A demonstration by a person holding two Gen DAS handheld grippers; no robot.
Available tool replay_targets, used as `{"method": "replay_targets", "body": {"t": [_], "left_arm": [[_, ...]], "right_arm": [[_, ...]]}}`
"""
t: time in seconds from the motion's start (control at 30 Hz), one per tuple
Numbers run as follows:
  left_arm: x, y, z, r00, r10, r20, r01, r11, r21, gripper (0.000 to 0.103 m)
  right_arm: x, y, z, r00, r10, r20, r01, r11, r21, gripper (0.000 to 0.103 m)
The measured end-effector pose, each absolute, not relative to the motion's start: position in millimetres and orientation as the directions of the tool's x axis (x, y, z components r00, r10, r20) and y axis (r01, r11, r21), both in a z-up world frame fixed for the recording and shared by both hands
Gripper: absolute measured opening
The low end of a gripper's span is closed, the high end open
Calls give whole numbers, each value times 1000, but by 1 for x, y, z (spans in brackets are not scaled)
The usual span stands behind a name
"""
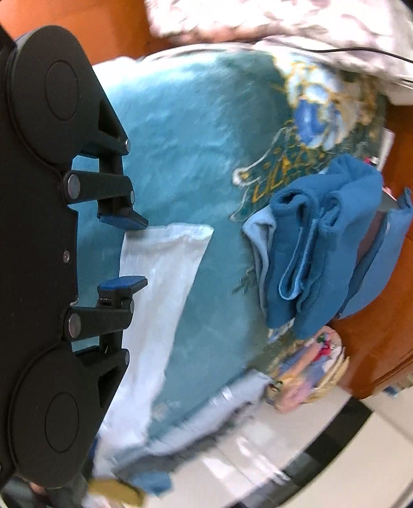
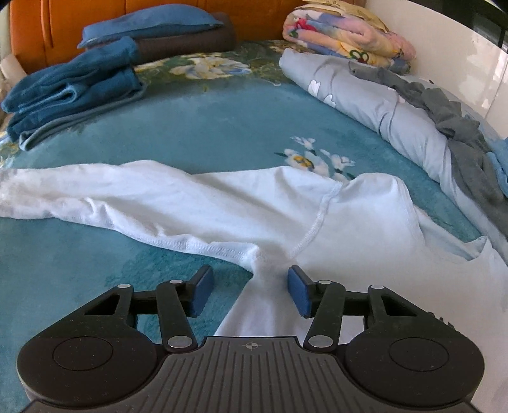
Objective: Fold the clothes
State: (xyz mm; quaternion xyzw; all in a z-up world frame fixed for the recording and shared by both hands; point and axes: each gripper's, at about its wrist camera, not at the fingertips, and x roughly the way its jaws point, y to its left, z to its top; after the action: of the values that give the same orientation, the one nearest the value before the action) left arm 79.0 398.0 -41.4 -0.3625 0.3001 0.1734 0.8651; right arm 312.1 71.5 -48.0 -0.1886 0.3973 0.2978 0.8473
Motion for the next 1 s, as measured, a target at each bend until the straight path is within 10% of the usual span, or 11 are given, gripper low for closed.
{"method": "replay_targets", "body": {"t": [0.17,0.4,0.73,1.0], "left_arm": [[83,396,-46,760,117,-640,-554,632,-542,5],[72,388,-33,760,190,-621,-575,643,-507,4],[76,382,-34,725,198,-660,-559,729,-395,7],[113,353,17,756,199,-624,-407,889,-209,30]], "right_arm": [[314,74,-49,506,365,-782,-670,737,-90,31],[311,65,-46,498,361,-788,-650,757,-64,8],[313,45,-31,441,441,-782,-646,761,64,13],[345,-61,0,595,391,-702,-524,851,31,31]]}}
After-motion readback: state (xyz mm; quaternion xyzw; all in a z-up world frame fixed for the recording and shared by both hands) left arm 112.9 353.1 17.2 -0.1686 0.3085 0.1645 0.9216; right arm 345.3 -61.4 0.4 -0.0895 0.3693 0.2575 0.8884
